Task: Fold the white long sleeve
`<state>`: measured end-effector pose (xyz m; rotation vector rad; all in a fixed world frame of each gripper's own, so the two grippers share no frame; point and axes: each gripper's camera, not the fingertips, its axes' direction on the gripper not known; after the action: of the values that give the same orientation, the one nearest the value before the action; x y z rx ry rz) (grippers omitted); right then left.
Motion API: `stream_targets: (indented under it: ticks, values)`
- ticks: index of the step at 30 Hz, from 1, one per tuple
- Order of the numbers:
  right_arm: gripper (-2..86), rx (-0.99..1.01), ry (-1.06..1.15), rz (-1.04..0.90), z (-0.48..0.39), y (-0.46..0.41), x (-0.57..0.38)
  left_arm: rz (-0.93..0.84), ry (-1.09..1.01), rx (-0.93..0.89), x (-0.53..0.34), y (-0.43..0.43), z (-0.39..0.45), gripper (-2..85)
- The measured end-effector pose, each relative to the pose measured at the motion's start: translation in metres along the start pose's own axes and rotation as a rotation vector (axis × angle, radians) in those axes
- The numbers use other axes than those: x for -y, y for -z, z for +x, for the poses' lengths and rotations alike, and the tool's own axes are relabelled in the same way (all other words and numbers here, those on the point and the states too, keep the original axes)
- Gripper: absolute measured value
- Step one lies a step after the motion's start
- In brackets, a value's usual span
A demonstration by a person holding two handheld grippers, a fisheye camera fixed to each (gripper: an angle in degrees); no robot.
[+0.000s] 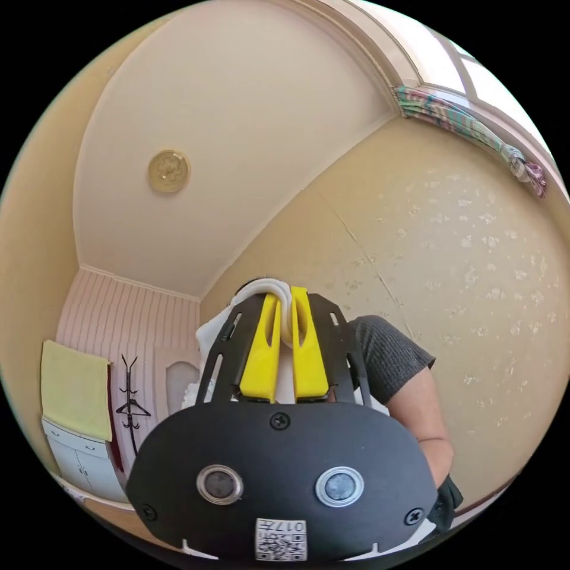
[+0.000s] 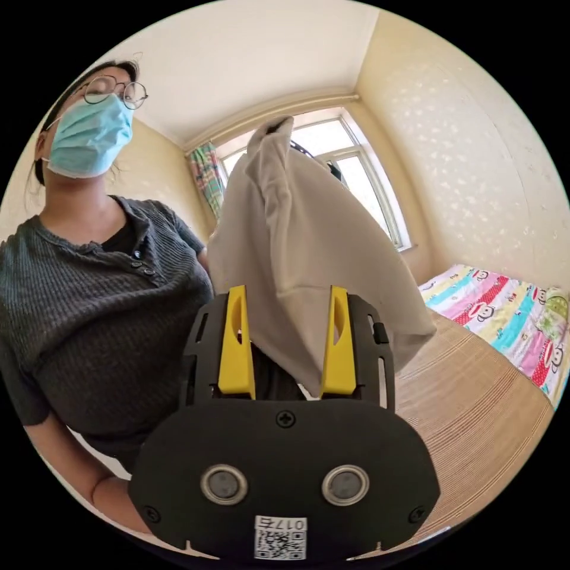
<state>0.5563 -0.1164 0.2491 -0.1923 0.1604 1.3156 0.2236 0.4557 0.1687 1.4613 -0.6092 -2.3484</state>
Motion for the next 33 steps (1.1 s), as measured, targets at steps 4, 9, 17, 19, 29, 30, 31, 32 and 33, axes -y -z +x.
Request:
stream_targets:
  ticks: [4, 9, 17, 19, 29, 30, 31, 32, 33]
  values:
    - [5.3, -0.131, -0.076, -0.194, 0.023, -0.057, -0.014, 0.047, 0.001, 0.022, 0.018, 0.003, 0.016, 1.1]
    - [4.2, -0.551, -0.087, -0.062, 0.016, -0.010, 0.006, -0.068, 0.023, 0.209, 0.072, 0.001, 0.053, 1.2]
    - [3.7, -0.645, -0.063, 0.197, -0.007, 0.063, 0.012, -0.619, 0.394, 0.875, 0.128, -0.007, 0.076, 0.9]
    - [3.5, -0.665, -0.033, 0.169, -0.015, 0.051, 0.007, -0.762, 0.468, 0.993, 0.125, -0.015, 0.072, 0.7]
    - [3.5, -0.713, 0.005, 0.187, -0.051, 0.062, 0.000, -0.818, 0.295, 1.127, 0.147, -0.106, 0.085, 0.5]
    - [3.5, -0.739, -0.008, 0.168, -0.045, 0.062, 0.005, -0.804, 0.248, 1.156, 0.167, -0.116, 0.077, 0.6]
    - [3.5, -0.790, -0.051, 0.124, -0.025, 0.062, 0.015, -0.803, 0.235, 1.173, 0.176, -0.119, 0.070, 0.7]
    - [3.6, -0.830, -0.118, 0.055, 0.008, 0.061, 0.024, -0.814, 0.234, 1.218, 0.195, -0.121, 0.050, 0.8]
    - [3.6, -0.852, -0.160, 0.009, 0.031, 0.061, 0.029, -0.827, 0.275, 1.273, 0.212, -0.114, 0.019, 1.1]
